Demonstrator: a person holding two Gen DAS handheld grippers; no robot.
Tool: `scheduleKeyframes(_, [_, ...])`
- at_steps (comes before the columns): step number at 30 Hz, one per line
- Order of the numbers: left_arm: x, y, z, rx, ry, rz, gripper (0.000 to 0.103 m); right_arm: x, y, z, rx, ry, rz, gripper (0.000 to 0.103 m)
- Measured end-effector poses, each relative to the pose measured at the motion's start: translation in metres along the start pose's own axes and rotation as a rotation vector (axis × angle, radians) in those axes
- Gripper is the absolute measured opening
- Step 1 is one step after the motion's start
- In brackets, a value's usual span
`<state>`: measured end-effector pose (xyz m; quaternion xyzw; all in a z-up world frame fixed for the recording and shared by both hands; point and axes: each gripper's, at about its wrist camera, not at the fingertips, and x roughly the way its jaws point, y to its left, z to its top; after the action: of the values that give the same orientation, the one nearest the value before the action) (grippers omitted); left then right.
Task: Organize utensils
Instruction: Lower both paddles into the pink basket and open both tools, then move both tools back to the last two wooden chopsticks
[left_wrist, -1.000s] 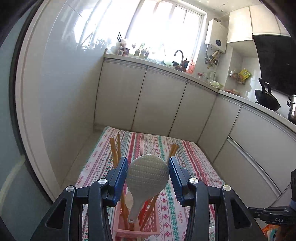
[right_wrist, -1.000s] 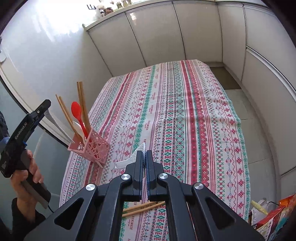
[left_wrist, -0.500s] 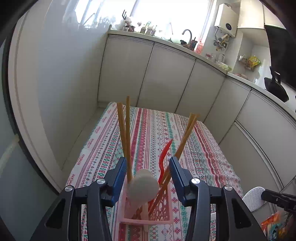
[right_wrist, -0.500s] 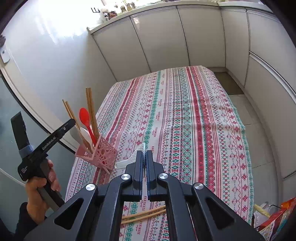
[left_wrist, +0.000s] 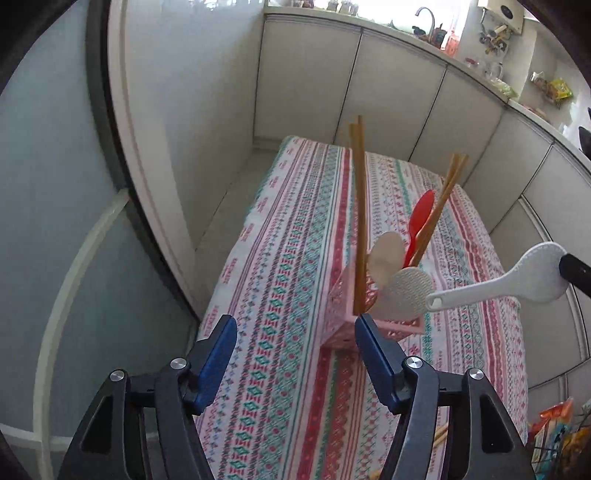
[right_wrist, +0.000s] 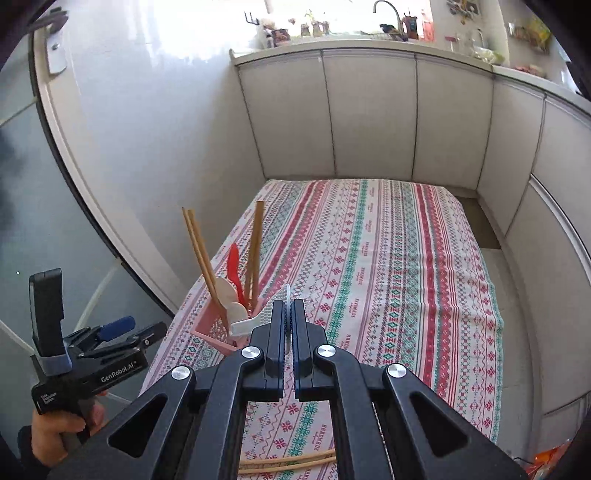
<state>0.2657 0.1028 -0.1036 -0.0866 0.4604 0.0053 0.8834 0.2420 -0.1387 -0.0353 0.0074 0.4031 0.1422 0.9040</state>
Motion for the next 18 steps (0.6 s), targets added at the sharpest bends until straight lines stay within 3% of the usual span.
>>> scheduleKeyframes(12, [0.009, 0.011, -0.007, 0.086, 0.092, 0.018, 0.068, 0.058, 0.071, 0.016, -0.172, 0.093, -0.119, 0.003])
scheduleKeyframes(18, [0.008, 0.008, -0.007, 0.095, 0.097, 0.004, 0.069, 0.079, 0.089, 0.013, -0.197, 0.135, -0.122, 0.003])
